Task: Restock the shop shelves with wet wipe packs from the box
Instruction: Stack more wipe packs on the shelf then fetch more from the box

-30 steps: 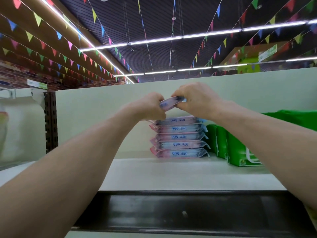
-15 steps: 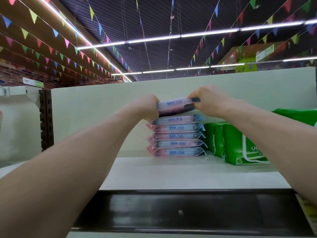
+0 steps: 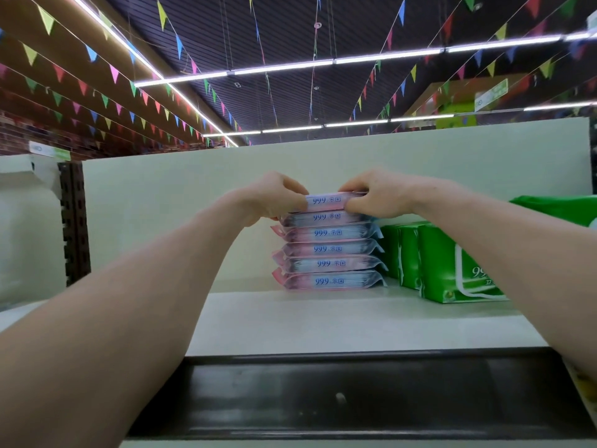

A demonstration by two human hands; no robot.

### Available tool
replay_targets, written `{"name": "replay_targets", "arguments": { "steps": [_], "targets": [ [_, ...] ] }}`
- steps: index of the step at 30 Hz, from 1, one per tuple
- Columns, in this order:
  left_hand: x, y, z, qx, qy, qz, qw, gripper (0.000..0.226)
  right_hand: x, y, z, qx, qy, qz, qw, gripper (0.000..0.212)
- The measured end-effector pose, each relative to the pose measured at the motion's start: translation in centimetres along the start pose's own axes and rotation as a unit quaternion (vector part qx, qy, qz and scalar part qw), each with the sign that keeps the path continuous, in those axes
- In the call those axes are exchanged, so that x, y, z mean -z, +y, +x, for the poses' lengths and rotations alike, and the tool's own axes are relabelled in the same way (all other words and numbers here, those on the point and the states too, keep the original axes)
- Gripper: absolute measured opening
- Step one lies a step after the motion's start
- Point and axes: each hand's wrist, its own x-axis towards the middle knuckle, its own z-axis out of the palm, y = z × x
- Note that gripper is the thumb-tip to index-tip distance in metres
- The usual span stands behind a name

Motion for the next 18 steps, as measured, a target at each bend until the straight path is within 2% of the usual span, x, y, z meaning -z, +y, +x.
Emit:
{"name": "replay_targets", "arguments": {
  "steps": [6, 11, 15, 18],
  "targets": [
    [-0.46, 0.17, -0.20, 0.010, -0.005, 0.029, 1.000, 0.029, 0.07, -0.28, -0.02, -0.027, -0.028, -0.022, 0.999, 0.042],
    [-0.24, -0.32, -0.18, 0.015, -0.032, 0.011, 0.999, 0.050, 0.13, -0.43, -0.05, -0.040, -0.030, -0.008, 0.999, 0.047],
    [-0.14, -0.45, -0.24, 0.013, -0.025, 0.014, 0.999, 0.047, 0.06, -0.64, -0.05, -0.027, -0.005, -0.012, 1.000, 0.046],
    [-0.15, -0.42, -0.39, 0.010, -0.022, 0.019, 1.000, 0.045, 0.23, -0.66, -0.30, -0.030, -0.019, -0.014, 0.999, 0.048]
  ]
}}
